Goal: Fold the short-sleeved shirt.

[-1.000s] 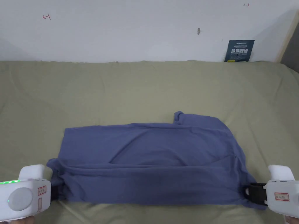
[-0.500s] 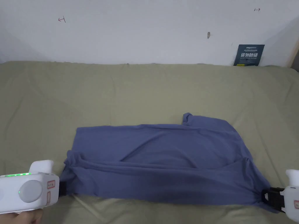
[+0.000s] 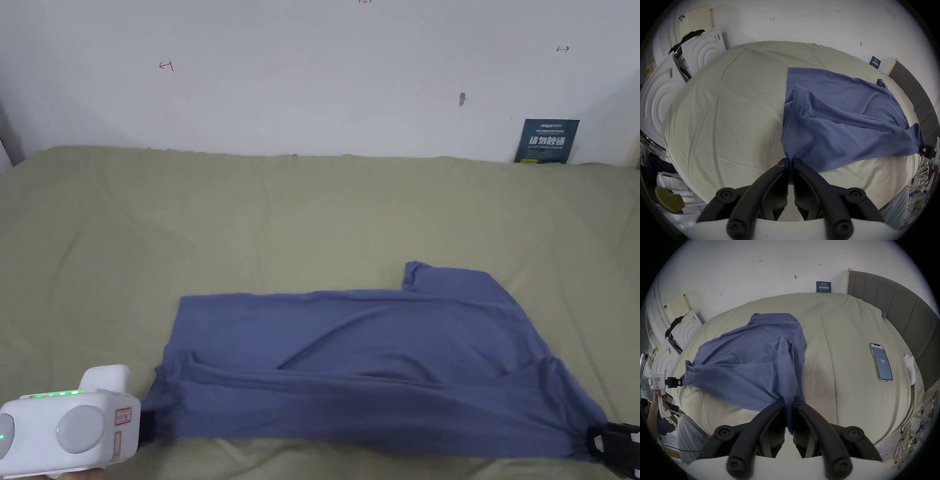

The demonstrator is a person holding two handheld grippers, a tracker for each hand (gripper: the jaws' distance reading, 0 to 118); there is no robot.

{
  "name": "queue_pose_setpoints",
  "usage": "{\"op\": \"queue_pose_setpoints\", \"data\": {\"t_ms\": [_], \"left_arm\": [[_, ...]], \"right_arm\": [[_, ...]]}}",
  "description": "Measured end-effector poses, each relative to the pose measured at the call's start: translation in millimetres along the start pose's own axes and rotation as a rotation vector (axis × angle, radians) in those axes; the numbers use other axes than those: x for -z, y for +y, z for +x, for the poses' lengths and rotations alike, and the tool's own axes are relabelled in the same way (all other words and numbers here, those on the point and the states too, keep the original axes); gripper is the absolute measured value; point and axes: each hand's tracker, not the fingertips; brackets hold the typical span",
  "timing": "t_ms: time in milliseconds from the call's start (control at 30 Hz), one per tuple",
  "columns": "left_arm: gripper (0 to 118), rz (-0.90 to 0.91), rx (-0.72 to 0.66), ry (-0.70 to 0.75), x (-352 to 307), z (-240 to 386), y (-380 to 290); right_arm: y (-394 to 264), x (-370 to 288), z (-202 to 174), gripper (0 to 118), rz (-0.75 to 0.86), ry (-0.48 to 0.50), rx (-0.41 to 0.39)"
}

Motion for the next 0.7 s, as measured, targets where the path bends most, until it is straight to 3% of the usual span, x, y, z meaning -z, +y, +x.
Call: {"op": "queue_pose_setpoints", "data": {"t_ms": [333,700], "left_arm": [[2,-0.017,-0.018,-0.023,-20,-37,-53],[2,-0.007,-0.014,-0.023,-50,-31,-82]], "right_arm": [[-33,-30,4,9,-0.021,0.014,-0.018],[-65,-27,12,10,-0.052,0.033,0.008]]}}
